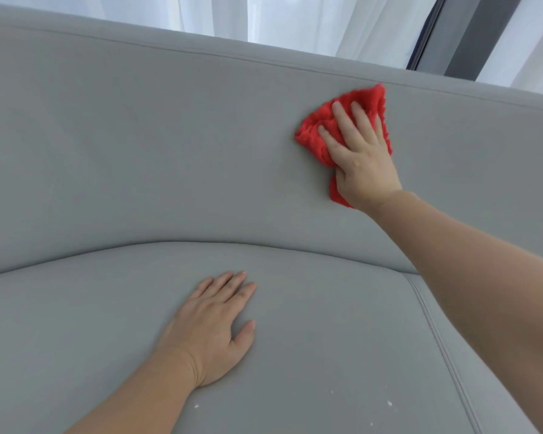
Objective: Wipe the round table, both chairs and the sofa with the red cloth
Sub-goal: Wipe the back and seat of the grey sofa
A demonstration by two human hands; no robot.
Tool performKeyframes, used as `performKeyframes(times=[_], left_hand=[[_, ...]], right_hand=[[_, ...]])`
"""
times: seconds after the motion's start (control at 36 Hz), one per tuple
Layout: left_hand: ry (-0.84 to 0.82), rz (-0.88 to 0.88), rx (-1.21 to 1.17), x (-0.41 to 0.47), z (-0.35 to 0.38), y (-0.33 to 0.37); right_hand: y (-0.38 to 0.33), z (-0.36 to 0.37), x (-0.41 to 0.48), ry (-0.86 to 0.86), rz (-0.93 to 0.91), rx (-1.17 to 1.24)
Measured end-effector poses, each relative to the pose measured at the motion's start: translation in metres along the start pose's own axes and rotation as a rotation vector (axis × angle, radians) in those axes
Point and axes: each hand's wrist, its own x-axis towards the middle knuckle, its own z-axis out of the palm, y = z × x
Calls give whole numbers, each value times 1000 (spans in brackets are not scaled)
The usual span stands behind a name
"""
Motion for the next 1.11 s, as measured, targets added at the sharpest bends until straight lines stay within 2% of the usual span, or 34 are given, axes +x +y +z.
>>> performKeyframes(times=[0.11,0.19,0.25,0.31,0.69,0.89,1.06,1.11], left_hand=[[-27,-13,-8,-1,-2,2],[-46,-15,-28,-1,-3,2],[-52,-17,-39,-2,-3,1],[-50,-20,-48,-2,-3,1],[-101,-16,-112,0,-2,2],[-133,2,-149,3,-12,2],[-146,-2,-114,2,-15,3],[-153,-4,-112,2,-14,3]], right_hand=[[-21,23,-36,-242,-157,-75],[-36,42,-72,-446,-367,-142],[-42,49,-87,-513,-491,-170],[-42,50,-90,-550,-508,-157],[-24,25,-38,-373,-488,-188],[-11,-5,29,-193,-315,-180],[-11,-24,64,-160,-215,-148],[-12,-31,73,-147,-119,-109]])
